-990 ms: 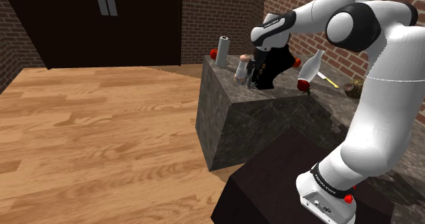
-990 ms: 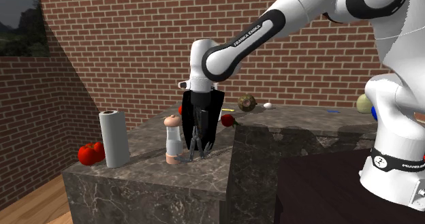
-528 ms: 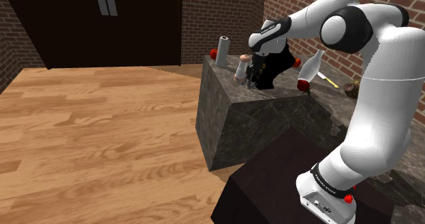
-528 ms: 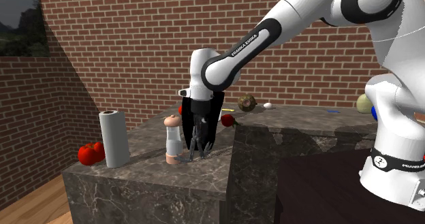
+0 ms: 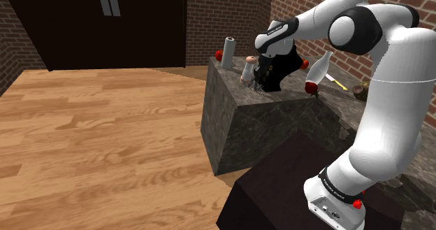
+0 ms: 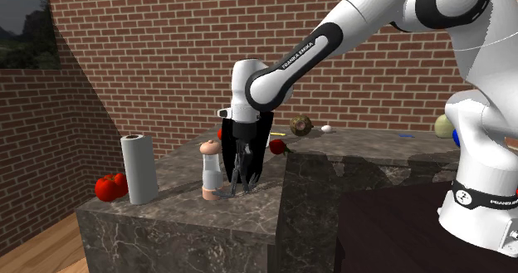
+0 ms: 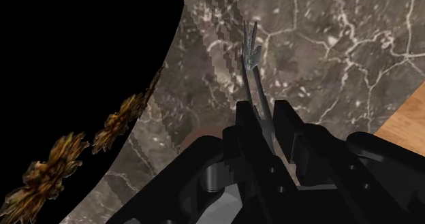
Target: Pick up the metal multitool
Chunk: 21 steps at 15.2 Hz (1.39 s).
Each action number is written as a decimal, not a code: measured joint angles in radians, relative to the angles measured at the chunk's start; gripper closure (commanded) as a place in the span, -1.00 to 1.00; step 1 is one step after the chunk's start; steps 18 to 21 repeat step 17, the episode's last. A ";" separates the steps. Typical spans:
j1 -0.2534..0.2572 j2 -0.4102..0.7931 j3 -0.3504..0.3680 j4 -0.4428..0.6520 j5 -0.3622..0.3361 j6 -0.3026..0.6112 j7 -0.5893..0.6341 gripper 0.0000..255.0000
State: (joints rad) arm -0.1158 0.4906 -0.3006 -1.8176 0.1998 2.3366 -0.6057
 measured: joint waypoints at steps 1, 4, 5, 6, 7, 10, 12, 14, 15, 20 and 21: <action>0.000 0.000 0.000 0.000 0.000 0.000 0.000 1.00; 0.003 -0.017 -0.005 0.006 -0.008 -0.023 0.005 1.00; 0.004 -0.022 -0.006 0.010 -0.010 -0.031 0.008 1.00; 0.006 -0.032 -0.009 0.010 -0.014 -0.041 0.009 1.00; 0.007 -0.040 -0.011 0.012 -0.017 -0.050 0.011 1.00; 0.010 -0.063 -0.017 0.021 -0.027 -0.082 0.017 1.00; 0.011 -0.075 -0.020 0.032 -0.033 -0.104 0.019 1.00; 0.013 -0.086 -0.022 0.043 -0.038 -0.126 0.024 1.00; 0.014 -0.095 -0.024 0.045 -0.042 -0.135 0.025 1.00; 0.016 -0.105 -0.026 0.051 -0.046 -0.151 0.029 1.00; 0.016 -0.105 -0.026 0.051 -0.046 -0.151 0.029 1.00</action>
